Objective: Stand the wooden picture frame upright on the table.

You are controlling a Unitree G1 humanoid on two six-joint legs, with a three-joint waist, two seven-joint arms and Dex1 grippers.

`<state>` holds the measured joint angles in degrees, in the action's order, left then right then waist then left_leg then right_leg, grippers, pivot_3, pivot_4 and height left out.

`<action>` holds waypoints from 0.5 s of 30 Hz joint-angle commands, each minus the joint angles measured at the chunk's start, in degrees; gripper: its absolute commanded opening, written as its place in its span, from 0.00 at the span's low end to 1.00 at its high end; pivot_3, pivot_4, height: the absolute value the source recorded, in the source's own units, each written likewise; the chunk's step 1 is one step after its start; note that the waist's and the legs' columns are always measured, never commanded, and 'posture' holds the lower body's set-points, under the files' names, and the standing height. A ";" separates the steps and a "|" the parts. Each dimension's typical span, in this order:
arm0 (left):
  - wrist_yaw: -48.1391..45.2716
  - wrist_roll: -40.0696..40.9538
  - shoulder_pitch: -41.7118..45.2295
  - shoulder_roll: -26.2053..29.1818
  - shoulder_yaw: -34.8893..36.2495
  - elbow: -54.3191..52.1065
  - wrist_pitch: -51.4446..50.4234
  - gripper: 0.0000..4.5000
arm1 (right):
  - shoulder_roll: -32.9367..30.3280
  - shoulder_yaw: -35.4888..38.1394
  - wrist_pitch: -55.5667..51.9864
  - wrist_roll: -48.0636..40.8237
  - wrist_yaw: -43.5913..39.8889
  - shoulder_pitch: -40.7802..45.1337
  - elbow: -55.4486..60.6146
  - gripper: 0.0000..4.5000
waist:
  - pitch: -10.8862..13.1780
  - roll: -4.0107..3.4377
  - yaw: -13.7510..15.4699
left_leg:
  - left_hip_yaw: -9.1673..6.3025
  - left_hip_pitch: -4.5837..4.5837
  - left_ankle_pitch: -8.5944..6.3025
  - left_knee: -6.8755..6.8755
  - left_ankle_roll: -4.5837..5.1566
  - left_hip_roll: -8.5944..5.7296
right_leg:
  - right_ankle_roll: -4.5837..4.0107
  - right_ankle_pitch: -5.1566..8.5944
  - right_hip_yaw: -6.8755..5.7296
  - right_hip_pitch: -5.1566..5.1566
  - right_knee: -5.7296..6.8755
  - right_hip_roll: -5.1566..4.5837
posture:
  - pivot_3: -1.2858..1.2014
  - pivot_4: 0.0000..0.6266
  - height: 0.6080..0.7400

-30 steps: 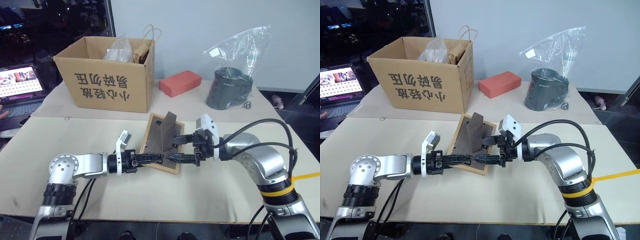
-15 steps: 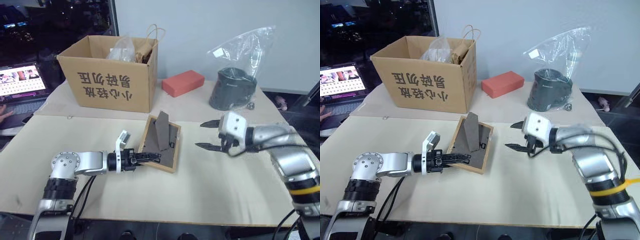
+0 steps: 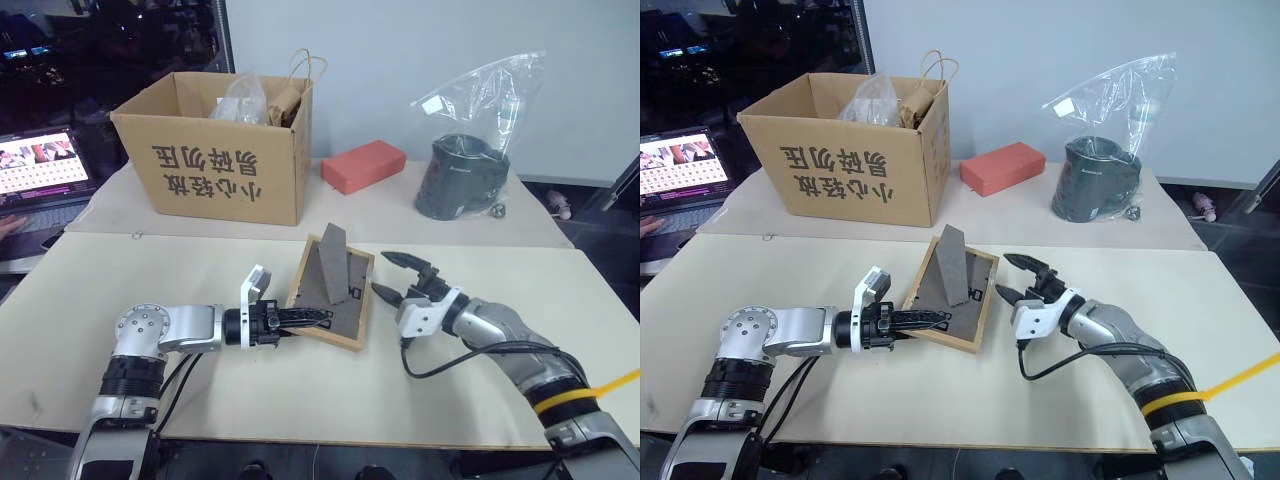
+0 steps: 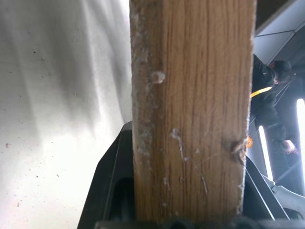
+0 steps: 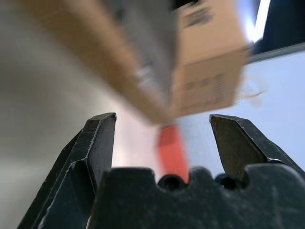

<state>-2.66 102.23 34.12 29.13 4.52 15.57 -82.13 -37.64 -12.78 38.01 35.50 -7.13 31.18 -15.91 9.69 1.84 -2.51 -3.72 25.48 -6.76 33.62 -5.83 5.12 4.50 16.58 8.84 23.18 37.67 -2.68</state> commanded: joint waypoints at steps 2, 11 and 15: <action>1.05 3.64 1.07 -0.08 -1.88 -3.91 0.54 0.26 | 1.01 0.21 2.55 2.66 5.41 2.26 0.26 0.82 | 0.00 0.00 0.15 | 0.00 0.00 0.00 -0.01 0.00 -0.01 | 0.00 0.00 0.00 -0.01 -0.01 -0.01 | 0.52 0.24 1.00; 2.76 7.92 2.52 1.12 -3.17 -3.80 2.97 0.26 | 1.99 -3.68 3.95 7.27 7.81 2.70 -5.23 0.82 | 0.00 0.00 -0.05 | -0.04 -0.02 0.01 0.01 0.00 -0.03 | -0.01 -0.01 0.00 -0.02 0.04 -0.01 | 0.52 0.24 1.00; 3.07 8.87 2.61 2.17 -3.92 -4.20 3.56 0.26 | 1.86 -3.94 4.23 7.53 9.71 2.74 -6.48 0.82 | 0.00 0.00 -0.08 | -0.06 -0.02 0.01 0.02 0.00 -0.04 | -0.01 -0.01 0.00 -0.03 0.07 -0.02 | 0.52 0.24 1.00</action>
<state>1.14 108.07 35.46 31.00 -0.10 13.73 -79.78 -35.26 -17.34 41.62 42.87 0.97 33.25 -22.57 9.69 1.84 -2.58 -3.78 25.46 -6.75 33.64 -5.83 5.07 4.48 16.57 8.84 23.15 37.75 -2.70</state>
